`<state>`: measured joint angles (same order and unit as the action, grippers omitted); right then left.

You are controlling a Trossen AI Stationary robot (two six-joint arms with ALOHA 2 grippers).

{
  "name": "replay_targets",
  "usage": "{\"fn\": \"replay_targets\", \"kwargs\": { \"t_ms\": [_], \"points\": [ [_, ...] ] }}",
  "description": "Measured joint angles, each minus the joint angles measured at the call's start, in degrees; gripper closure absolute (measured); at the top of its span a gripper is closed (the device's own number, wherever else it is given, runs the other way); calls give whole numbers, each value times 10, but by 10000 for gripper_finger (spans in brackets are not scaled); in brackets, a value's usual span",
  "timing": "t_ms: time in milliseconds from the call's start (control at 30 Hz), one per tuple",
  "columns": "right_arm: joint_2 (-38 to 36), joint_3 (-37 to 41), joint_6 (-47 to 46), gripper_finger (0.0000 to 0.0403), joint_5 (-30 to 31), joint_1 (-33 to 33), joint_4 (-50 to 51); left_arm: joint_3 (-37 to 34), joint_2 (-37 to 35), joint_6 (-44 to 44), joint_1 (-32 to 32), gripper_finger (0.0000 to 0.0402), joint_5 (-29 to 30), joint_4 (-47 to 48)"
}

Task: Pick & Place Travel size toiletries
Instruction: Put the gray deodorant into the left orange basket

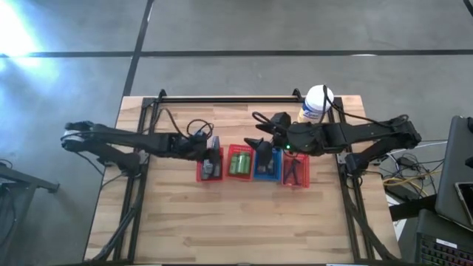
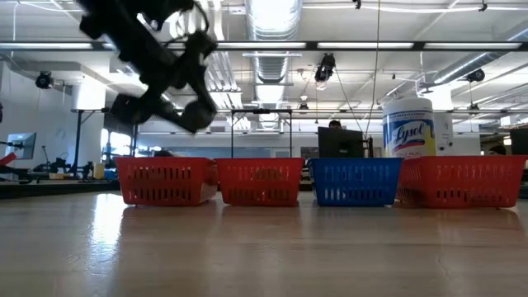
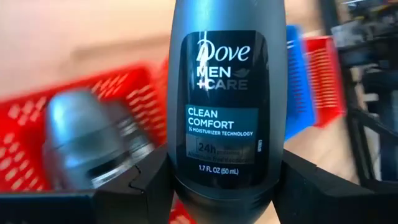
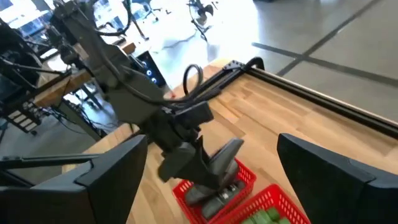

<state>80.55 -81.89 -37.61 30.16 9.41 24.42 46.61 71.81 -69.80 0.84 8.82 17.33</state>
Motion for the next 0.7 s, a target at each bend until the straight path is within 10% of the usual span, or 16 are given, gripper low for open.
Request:
{"fn": "replay_targets", "kwargs": {
  "t_ms": [700],
  "points": [
    [5, 6, -14, 46, 2, 3, 21, -91, 10, -74, -28, 181, -57, -69]
  ]
}}
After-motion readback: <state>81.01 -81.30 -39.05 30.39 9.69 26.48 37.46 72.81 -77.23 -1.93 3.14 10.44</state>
